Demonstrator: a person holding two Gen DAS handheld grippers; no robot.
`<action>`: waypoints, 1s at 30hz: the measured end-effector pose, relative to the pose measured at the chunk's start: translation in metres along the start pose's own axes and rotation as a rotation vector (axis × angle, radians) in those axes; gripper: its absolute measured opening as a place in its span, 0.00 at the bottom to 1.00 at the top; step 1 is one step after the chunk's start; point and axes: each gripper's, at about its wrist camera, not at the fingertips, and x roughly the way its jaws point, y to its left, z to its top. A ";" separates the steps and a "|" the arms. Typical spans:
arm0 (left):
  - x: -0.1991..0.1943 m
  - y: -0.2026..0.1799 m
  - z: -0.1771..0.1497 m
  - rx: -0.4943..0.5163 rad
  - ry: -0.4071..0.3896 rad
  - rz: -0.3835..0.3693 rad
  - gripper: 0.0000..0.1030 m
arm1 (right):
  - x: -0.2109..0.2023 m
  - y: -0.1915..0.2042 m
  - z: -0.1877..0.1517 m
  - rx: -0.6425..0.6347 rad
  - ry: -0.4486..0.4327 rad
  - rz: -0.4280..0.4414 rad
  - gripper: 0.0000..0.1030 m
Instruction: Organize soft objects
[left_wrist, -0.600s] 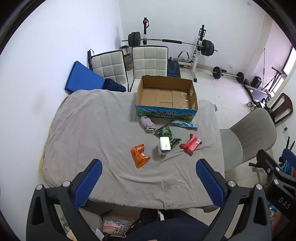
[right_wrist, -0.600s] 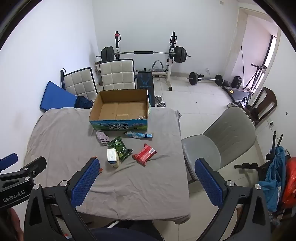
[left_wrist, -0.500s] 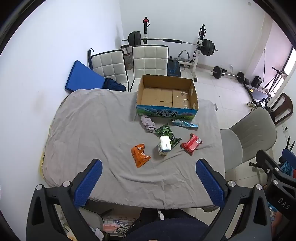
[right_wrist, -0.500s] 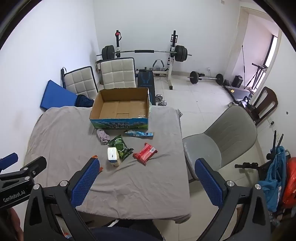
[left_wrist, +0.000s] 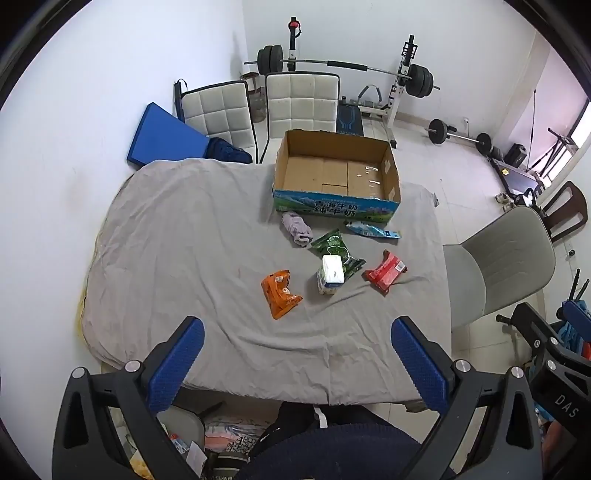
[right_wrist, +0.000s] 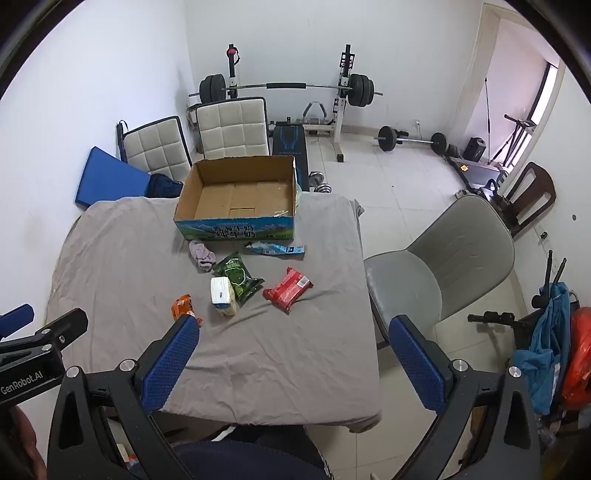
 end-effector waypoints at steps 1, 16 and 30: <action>0.001 0.000 0.000 0.001 0.003 0.001 1.00 | 0.000 0.000 0.001 0.000 0.001 -0.001 1.00; 0.001 -0.001 0.001 0.003 0.001 -0.004 1.00 | 0.004 -0.004 -0.001 0.001 -0.001 -0.013 1.00; -0.001 -0.005 0.001 0.000 -0.007 -0.004 1.00 | -0.001 -0.005 -0.001 0.004 -0.009 -0.016 1.00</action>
